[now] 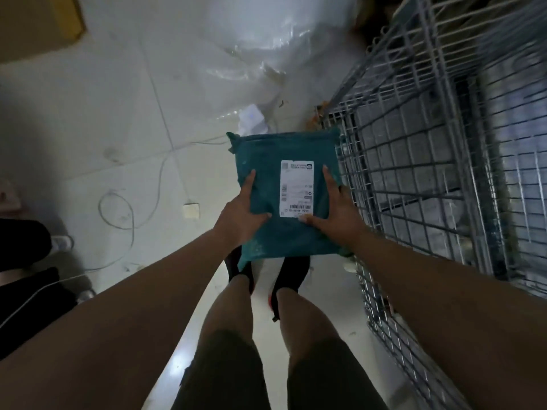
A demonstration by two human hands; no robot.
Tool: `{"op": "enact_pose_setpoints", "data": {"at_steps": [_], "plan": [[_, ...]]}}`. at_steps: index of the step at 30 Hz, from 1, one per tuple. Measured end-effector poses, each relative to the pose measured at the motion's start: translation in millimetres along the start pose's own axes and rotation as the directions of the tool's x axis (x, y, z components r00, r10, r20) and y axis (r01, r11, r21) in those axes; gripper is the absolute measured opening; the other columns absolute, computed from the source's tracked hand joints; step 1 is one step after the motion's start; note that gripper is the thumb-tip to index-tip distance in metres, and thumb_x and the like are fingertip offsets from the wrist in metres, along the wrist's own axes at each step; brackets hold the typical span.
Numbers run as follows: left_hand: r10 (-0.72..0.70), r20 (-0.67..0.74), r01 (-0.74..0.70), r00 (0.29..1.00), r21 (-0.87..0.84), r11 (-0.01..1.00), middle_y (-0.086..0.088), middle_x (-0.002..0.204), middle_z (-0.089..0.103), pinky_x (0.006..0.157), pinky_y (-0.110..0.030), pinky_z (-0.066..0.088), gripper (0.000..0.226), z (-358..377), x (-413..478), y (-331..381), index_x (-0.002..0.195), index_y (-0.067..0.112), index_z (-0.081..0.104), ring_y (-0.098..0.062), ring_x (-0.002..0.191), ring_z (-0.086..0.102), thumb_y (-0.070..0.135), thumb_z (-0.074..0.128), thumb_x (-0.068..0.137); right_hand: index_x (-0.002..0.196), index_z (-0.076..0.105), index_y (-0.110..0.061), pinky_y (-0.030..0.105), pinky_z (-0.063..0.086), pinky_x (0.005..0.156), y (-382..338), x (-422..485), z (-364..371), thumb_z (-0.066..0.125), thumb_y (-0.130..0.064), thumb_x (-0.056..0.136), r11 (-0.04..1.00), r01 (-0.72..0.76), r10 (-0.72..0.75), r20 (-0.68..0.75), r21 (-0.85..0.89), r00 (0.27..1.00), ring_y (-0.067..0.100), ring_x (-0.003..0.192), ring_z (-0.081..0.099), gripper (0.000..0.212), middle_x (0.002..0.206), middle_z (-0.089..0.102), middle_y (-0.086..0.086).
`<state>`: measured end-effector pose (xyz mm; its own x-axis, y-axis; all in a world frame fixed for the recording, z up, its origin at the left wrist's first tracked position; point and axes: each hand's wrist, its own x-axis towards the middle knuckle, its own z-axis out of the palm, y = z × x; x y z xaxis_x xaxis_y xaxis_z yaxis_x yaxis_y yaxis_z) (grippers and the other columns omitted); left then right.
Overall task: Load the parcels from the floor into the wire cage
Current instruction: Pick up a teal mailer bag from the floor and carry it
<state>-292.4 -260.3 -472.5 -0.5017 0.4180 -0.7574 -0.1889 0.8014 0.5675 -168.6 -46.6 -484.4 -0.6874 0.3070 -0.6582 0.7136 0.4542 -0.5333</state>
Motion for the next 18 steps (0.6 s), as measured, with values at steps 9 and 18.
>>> {"op": "enact_pose_setpoints", "data": {"at_steps": [9,18], "plan": [[0.015,0.009,-0.014,1.000,-0.130,0.991,0.002,0.155,0.044,0.097,-0.022,0.038,0.115,67,189,-79,0.163,0.038,-0.009,-0.020,0.133,0.050,0.035,0.079,0.088,0.155,-0.013,-0.056,0.056,0.037,0.116,104,185,63,0.090,-0.055,0.068,0.990,0.023,-0.024,-0.002,-0.139,1.000,0.039,0.148,0.031,0.135,0.163,0.026,0.016],[-0.016,0.003,0.016,1.000,-0.142,0.990,-0.006,0.160,0.040,0.112,-0.042,0.045,0.117,93,269,-109,0.164,0.036,-0.004,-0.028,0.138,0.049,0.022,0.079,0.083,0.157,-0.006,-0.056,0.052,0.041,0.115,141,259,93,0.095,-0.035,0.067,0.995,-0.009,0.008,-0.009,-0.099,1.000,0.039,0.140,0.042,0.136,0.159,0.027,0.017]]}}
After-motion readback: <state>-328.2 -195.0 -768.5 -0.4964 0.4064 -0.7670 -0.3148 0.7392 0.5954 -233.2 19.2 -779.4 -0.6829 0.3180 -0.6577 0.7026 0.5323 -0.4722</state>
